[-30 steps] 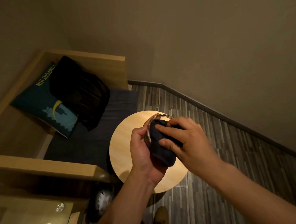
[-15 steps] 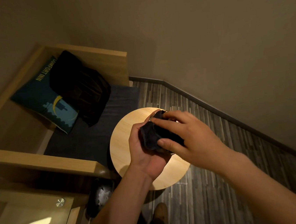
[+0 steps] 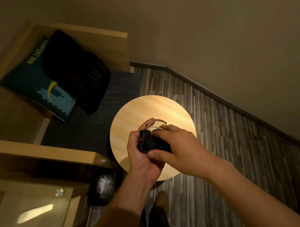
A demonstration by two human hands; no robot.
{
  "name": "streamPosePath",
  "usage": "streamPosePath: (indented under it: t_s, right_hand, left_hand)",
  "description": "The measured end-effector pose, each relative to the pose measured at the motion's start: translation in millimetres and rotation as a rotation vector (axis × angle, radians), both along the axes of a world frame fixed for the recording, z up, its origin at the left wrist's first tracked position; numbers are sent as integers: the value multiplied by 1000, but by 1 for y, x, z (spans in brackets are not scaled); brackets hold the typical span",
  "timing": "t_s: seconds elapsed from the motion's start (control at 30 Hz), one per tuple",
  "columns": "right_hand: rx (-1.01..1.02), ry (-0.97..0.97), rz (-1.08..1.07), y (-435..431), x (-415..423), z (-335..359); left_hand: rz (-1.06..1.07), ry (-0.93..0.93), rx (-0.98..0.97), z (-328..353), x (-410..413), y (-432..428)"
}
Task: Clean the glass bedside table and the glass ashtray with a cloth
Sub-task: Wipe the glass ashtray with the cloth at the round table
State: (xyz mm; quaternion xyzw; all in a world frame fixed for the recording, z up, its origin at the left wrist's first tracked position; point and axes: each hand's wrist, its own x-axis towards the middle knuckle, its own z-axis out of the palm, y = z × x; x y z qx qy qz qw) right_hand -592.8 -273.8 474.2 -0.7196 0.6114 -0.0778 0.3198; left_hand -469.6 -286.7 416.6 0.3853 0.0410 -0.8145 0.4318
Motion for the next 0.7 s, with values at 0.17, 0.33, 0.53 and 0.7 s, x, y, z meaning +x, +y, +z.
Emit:
streamPosePath:
  t_s: [0.17, 0.33, 0.53, 0.7]
  right_hand:
    - [214, -337, -89, -6, -7, -26]
    - [474, -734, -164, -28, -29, -37]
    - [447, -1253, -517, -26, -45, -63]
    - [351, -1195, -666, -31, -59, -120]
  left_hand:
    - [-6, 57, -18, -25, 7, -3]
    - [-111, 56, -57, -45, 13, -9]
    - [-63, 37, -71, -85, 33, -24]
    - [34, -94, -23, -121, 46, -36]
